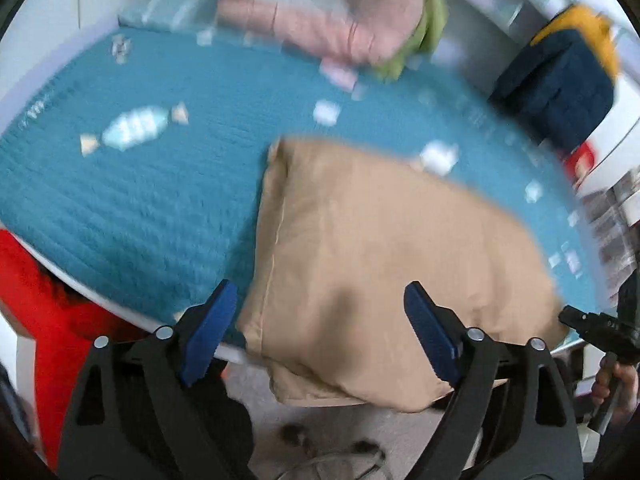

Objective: Fold large clothes

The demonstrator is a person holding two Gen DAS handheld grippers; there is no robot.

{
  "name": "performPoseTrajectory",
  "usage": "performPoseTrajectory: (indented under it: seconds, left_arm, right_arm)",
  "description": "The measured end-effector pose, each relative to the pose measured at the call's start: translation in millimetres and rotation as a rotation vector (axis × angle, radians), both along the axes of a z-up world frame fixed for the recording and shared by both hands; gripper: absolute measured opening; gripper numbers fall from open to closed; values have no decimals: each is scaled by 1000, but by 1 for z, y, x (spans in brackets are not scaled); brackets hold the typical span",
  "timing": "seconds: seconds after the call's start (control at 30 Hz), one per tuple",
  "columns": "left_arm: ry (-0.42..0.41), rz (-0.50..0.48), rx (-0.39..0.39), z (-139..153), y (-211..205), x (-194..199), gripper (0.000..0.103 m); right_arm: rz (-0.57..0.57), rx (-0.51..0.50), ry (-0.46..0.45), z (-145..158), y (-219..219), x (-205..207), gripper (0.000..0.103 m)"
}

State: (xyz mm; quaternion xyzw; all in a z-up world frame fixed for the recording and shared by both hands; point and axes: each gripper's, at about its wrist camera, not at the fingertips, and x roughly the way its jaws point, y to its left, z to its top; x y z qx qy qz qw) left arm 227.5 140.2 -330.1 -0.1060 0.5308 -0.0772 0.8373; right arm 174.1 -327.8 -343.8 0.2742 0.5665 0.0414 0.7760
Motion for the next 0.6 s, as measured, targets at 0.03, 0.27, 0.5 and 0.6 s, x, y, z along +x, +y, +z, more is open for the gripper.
performPoseTrajectory:
  seconds: [0.03,0.27,0.5,0.6]
  left_arm:
    - [60,10,30,-16,-3,6,86]
    - [42,164,-154,-29,29,-12,86]
    - [128,234,-259,-57,43,-19,86]
    - [165,196,-283,-67,31,-16,86]
  right_arm:
    - [-8,-25,59,-20,-2,7,12]
    - [-24,-39,83,-34,-7,10,6]
    - [26,-127,-129,30,35,7,12]
    - [96,-127,-182,41,69,22,12]
